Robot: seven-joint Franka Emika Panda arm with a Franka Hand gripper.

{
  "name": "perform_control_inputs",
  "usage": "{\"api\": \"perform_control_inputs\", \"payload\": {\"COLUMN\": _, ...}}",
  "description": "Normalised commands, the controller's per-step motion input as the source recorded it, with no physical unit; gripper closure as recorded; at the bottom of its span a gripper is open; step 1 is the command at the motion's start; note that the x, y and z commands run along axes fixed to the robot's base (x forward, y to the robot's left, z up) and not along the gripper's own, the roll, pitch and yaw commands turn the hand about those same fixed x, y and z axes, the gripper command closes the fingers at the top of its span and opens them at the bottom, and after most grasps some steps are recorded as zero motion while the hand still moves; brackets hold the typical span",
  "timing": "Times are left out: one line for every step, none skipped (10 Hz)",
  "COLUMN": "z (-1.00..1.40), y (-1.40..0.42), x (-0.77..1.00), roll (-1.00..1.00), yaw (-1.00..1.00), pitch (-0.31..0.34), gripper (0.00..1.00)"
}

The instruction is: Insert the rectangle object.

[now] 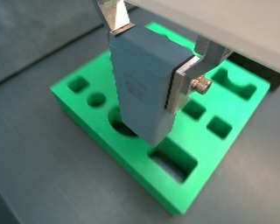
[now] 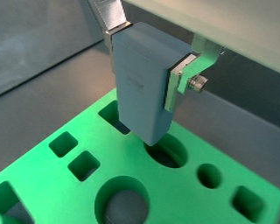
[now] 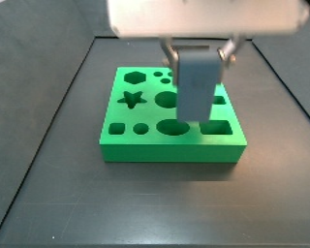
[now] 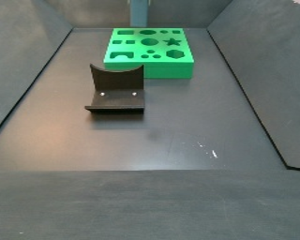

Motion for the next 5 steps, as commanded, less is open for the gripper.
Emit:
{"api": "perform_control_inputs", "payload": {"z": -0.25, "y": -0.02, "x": 0.97, "roll": 0.09, "yaw": -0.1, "pitch": 0.074, "gripper": 1.0}}
{"api": "perform_control_inputs", "payload": {"z": -0.07, "y": 0.0, "x": 0.93, "roll": 0.13, "yaw": -0.04, "pitch": 0.18, "gripper": 1.0}}
{"api": "perform_control_inputs", "payload": {"z": -0.01, "y": 0.0, "x": 0.9, "roll": 0.17, "yaw": -0.01, "pitch": 0.229, "gripper": 1.0}}
{"api": "perform_control_inputs", "payload": {"z": -0.19, "y": -0.09, "x": 0.75, "roll": 0.18, "yaw": 0.0, "pitch": 0.189, "gripper": 1.0}}
{"api": "perform_control_inputs", "payload": {"z": -0.23, "y": -0.13, "x": 0.55, "roll": 0.2, "yaw": 0.09, "pitch": 0.171, "gripper": 1.0}}
